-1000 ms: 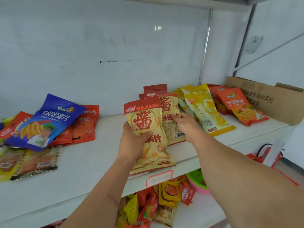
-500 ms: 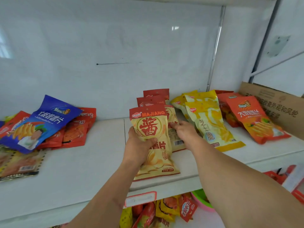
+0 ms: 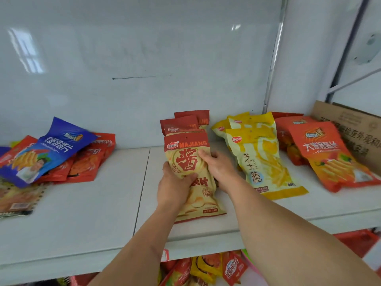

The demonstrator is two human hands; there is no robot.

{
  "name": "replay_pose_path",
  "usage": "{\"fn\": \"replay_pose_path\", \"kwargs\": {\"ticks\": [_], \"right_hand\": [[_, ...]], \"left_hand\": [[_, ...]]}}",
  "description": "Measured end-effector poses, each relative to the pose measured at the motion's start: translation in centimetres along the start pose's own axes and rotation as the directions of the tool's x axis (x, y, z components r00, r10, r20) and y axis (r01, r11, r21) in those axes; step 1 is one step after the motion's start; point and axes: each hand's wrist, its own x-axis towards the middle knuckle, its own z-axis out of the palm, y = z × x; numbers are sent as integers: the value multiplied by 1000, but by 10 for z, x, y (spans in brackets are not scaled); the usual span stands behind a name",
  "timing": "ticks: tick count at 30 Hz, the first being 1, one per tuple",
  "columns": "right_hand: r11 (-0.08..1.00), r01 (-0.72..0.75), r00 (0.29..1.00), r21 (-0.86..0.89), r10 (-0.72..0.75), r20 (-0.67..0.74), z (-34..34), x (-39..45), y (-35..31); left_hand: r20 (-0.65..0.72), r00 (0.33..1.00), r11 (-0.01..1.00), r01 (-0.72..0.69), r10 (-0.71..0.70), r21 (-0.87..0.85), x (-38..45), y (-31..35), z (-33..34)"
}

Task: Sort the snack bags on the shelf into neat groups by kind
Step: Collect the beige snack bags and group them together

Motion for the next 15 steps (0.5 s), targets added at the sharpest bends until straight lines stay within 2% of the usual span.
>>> {"fn": "replay_pose_path", "kwargs": {"ticks": [6, 12, 15], "right_hand": [[996, 31, 998, -87, -37, -60, 3, 22, 12], [995, 18, 998, -95, -24, -65, 2, 29, 7], [976, 53, 988, -213, -83, -132, 5, 25, 0]], "left_hand": [[1, 1000, 1000, -13, 13, 19, 6, 1, 7], [19, 1000, 999, -7, 6, 33, 10, 6, 8], [38, 999, 999, 0, -1, 35, 11, 9, -1]]}}
